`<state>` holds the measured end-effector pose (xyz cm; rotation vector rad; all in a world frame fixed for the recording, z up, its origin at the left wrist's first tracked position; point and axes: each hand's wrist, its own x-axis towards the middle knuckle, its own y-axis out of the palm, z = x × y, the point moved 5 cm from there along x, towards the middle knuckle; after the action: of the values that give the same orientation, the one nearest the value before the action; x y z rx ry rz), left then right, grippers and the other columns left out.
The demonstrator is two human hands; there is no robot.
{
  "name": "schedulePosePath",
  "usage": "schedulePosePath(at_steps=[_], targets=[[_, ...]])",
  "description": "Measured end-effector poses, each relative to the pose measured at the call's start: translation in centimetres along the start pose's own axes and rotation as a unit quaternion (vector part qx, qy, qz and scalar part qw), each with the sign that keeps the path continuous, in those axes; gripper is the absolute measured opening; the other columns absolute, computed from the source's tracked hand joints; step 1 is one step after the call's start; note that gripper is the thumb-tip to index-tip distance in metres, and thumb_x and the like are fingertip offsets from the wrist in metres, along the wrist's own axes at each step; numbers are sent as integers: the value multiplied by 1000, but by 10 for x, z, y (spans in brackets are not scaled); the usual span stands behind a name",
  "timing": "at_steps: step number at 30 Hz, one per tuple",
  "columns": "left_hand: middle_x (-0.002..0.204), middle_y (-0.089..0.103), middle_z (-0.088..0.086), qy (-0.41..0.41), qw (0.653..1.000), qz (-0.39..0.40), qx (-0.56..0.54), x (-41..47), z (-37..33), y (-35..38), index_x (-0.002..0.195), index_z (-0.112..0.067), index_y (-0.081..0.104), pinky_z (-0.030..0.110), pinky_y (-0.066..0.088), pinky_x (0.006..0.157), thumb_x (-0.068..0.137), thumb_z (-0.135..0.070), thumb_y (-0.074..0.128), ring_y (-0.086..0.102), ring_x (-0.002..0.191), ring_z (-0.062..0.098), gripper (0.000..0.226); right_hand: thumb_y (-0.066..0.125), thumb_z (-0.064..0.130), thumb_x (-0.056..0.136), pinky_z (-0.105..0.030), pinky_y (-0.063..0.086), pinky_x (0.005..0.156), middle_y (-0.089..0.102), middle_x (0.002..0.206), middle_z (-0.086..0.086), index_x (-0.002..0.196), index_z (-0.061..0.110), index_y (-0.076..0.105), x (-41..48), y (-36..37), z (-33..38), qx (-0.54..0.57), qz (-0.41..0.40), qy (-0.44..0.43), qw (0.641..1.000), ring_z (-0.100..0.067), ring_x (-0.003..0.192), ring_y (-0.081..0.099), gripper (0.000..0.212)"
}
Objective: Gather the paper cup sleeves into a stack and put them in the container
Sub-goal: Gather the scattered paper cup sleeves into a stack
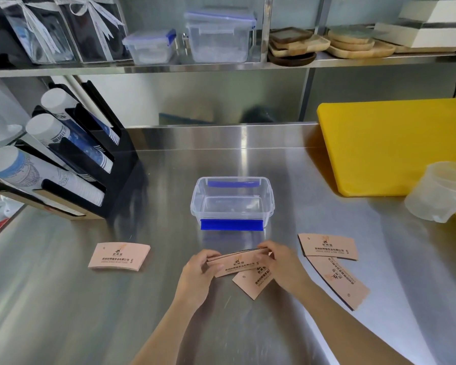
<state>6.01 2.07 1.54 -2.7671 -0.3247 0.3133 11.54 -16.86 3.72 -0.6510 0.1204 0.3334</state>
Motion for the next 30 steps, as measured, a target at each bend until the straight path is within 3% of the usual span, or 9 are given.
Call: schedulePosePath(at_steps=[5,7,12,15,17,19,22,25,30], targets=[[85,72,-1,-30,999,-36,-17,0,10,-4,75,-33,62,37,50,83,84,-7,60,65,88,23,27,58,26,85,-32,48,93,55,120,6,126,24,50,3,-7,-4,-29,-19,-13,999,-11,101,55,42],[86,72,1,-36,997,-46,-47,1,14,-6,78,-27,63,37,50,82,84,-4,59,65,86,23,24,63,23,81,-35,34,108,49,136,4,133,27,43,12,-10,-11,-117,22,-20,993,-16,121,47,56],[86,71,1,-39,994,-77,-63,0,18,-11,80,-28,61,30,47,73,87,-5,55,64,81,21,25,75,36,68,-35,19,108,41,139,5,139,30,31,25,-4,-26,-262,137,-27,955,-17,130,34,84],[87,70,1,-42,993,-83,-68,-1,19,-13,81,-31,59,30,47,75,88,-6,53,63,84,21,27,71,41,70,-34,24,90,45,111,1,111,27,46,27,-7,-20,-345,134,-42,928,-20,117,36,50],[87,68,1,-38,994,-79,-61,1,19,-14,81,-33,58,29,45,72,89,-6,52,61,82,21,28,64,32,79,-31,23,83,41,98,4,83,26,43,27,-11,-17,-309,113,-50,943,-20,110,40,23],[86,66,-1,-23,997,-64,-35,3,16,-13,81,-34,55,25,43,69,90,-5,48,58,80,19,31,55,23,86,-29,30,88,45,97,6,87,25,45,26,-13,-16,-218,100,-53,969,-18,105,44,11],[87,60,-8,1,999,-22,28,3,10,-7,87,-29,50,10,41,69,93,-5,41,54,83,5,26,52,19,90,-29,47,88,49,103,6,109,26,45,23,-15,-6,-102,65,-46,992,-17,103,52,22],[90,57,-5,-1,998,19,59,3,7,1,95,-27,47,11,38,71,95,-7,36,51,85,7,23,54,18,90,-21,44,87,43,112,5,127,20,39,21,-9,8,-107,47,-73,990,-15,109,51,40],[97,57,-9,2,994,88,61,-2,5,11,90,-37,43,18,41,79,92,-3,40,51,89,6,34,56,35,87,-26,36,98,48,121,1,116,17,53,20,3,13,-221,-16,-142,965,-16,110,47,33]])
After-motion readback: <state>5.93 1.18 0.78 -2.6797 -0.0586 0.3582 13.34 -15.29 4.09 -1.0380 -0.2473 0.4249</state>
